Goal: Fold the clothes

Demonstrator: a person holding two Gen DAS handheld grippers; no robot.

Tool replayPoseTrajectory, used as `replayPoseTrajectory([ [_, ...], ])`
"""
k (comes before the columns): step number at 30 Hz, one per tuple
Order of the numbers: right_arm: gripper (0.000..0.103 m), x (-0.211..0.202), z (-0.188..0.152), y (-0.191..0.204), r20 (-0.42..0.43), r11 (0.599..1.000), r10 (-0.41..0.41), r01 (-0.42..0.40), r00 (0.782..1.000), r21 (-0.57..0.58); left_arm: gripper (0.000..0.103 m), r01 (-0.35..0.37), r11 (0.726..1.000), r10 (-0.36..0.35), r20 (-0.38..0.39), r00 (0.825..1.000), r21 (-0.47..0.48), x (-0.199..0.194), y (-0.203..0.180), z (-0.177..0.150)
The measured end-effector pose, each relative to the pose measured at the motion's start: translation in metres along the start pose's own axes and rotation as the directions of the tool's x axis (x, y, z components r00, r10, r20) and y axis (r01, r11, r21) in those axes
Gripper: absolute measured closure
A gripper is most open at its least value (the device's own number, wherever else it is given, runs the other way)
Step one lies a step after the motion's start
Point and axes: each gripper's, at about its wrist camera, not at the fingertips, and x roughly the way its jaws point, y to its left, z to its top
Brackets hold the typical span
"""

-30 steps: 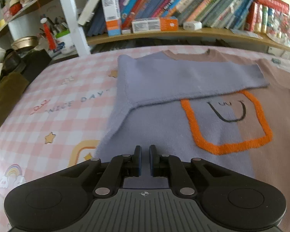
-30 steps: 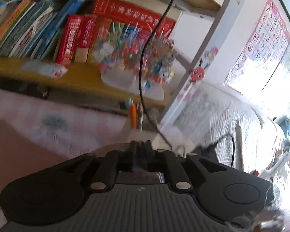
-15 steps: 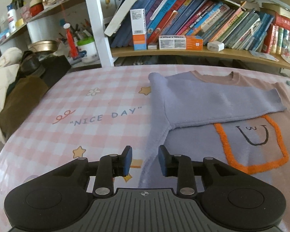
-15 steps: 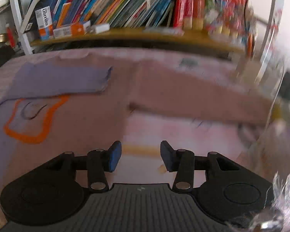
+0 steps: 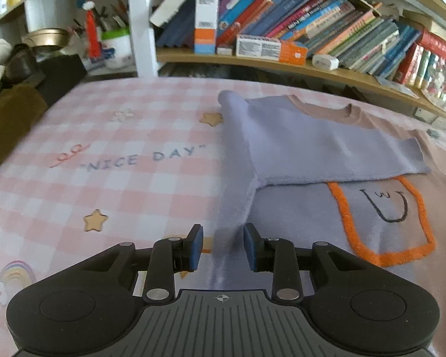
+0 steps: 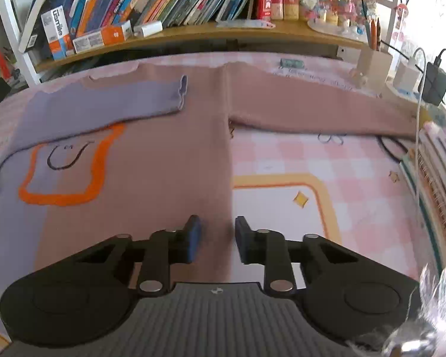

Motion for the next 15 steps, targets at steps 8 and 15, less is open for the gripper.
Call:
replayPoseTrajectory([
  [8,0.087,0.0,-0.001,0.012,-0.003,1.0,-0.025,0.026,1.0,0.01,0.093,-0.007,0.999,0.006,0.003,1.0,0.04,0.006,0.005,0.003],
  [15,0.088,0.004,0.0,0.028,-0.002,1.0,-0.009,0.009,1.0,-0.014,0.095,-0.029,0.999,0.029,0.005,1.0,0.018,0.006,0.024,0.002],
])
